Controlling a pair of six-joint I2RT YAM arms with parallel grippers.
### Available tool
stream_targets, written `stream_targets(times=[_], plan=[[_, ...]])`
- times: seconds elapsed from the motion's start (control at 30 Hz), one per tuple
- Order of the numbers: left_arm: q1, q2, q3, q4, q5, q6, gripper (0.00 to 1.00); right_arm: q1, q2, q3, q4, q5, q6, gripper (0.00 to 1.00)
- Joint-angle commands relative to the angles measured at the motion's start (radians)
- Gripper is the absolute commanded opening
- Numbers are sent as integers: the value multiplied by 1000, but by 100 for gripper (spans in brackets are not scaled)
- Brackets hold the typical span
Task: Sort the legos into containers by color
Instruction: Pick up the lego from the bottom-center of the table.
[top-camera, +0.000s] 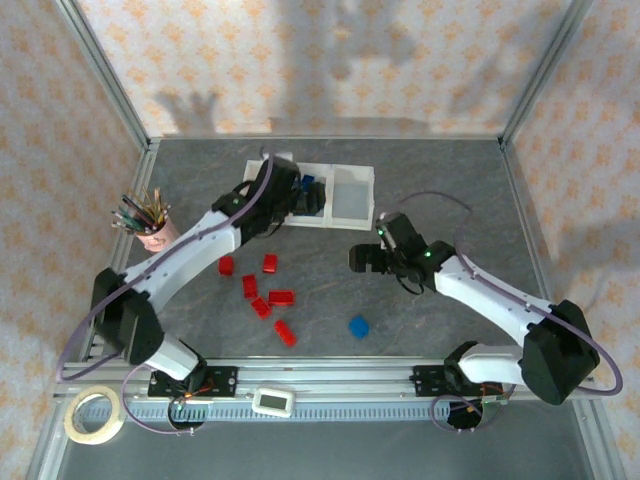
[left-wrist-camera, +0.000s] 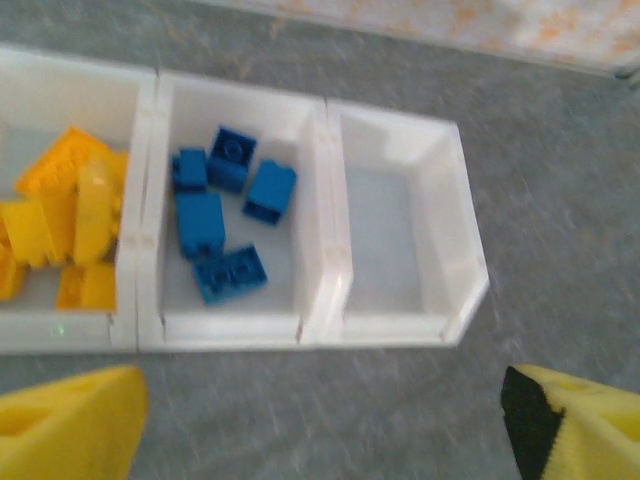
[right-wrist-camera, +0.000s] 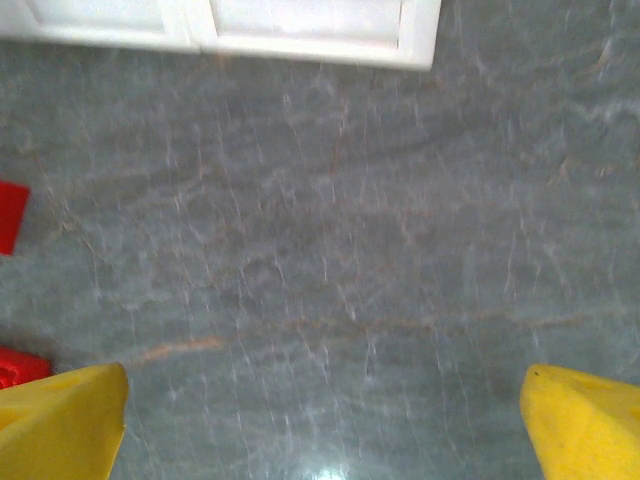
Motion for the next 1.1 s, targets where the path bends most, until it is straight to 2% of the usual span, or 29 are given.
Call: stream_targets(times=[0.0, 0.17, 0.3, 0.47, 0.63, 0.87, 1.07], plan=[[-24, -89, -154, 62, 49, -29, 98, 46, -34, -44, -39, 40, 47, 100], [-64, -245, -371, 116, 102, -55, 99, 140, -46, -87, -41, 73, 100, 97], [-80, -343, -501, 160, 161, -101, 99, 254, -80, -108, -35, 134, 171, 93], [-98, -460, -618, 181, 165, -134, 99, 388, -80, -155, -49, 183, 283, 85], [-102, -511, -694, 229, 196, -170, 99, 565, -74, -194, -55, 230, 391, 79], [-104, -528, -734, 247, 194, -186, 99, 609, 22, -215, -50, 288, 447, 70], [-106, -537, -734, 261, 193, -194, 99, 609, 86, -182, -40, 340, 410, 60]])
